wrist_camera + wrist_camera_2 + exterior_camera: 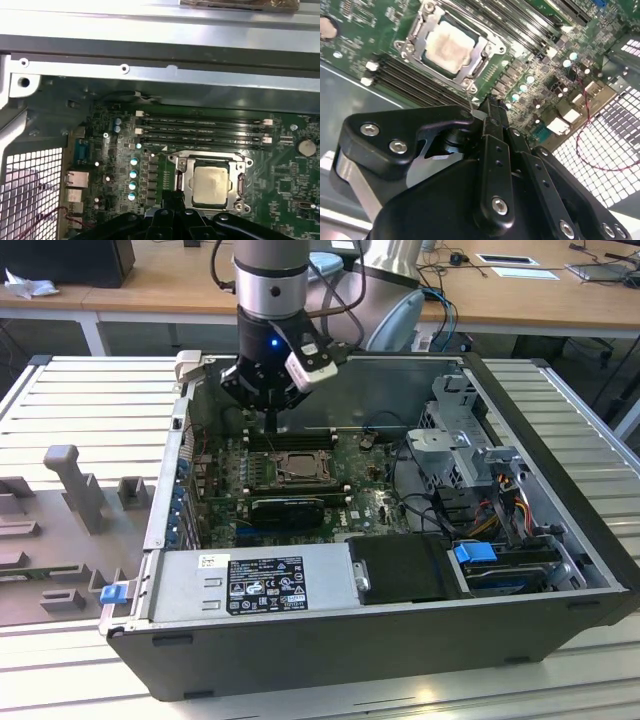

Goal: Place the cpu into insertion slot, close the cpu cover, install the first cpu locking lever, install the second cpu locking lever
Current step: 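Install the first cpu locking lever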

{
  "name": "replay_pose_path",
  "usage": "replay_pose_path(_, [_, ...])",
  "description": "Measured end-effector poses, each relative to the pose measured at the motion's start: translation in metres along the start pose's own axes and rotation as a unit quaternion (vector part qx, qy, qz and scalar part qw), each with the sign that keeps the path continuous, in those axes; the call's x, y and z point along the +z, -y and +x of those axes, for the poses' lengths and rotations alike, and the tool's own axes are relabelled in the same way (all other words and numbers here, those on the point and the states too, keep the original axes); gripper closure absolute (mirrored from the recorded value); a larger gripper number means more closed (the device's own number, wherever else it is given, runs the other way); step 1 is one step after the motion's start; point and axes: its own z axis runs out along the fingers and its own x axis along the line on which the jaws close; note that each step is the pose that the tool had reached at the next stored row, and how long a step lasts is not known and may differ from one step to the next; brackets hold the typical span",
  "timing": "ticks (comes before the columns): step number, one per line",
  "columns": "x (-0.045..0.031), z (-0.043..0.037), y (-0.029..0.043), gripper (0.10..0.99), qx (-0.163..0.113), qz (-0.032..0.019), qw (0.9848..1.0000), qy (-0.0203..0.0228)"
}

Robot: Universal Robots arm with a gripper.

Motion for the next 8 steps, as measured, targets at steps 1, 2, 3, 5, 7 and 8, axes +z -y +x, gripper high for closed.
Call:
replay_pose_path(1, [0.0019,0.0019,-0.0001,0.980,0.000,0.0000,1.0000,0.0000])
replay_pose_path(2, [0.0044,0.0071,-0.0006,0.980,0.000,0.0000,1.0000,0.0000])
replay_pose_path(3, [0.0061,0.0122,-0.0012,0.980,0.000,-0.0002,1.0000,0.0000])
replay_pose_path(5, [0.0084,0.0166,-0.0026,0.980,0.000,-0.0005,1.0000,0.0001])
replay_pose_path(7, [0.0108,0.0209,-0.0043,0.980,0.000,-0.0010,1.0000,0.0001])
replay_pose_path(8, [0.0131,0.0237,-0.0062,0.980,0.000,-0.0015,1.0000,0.0001])
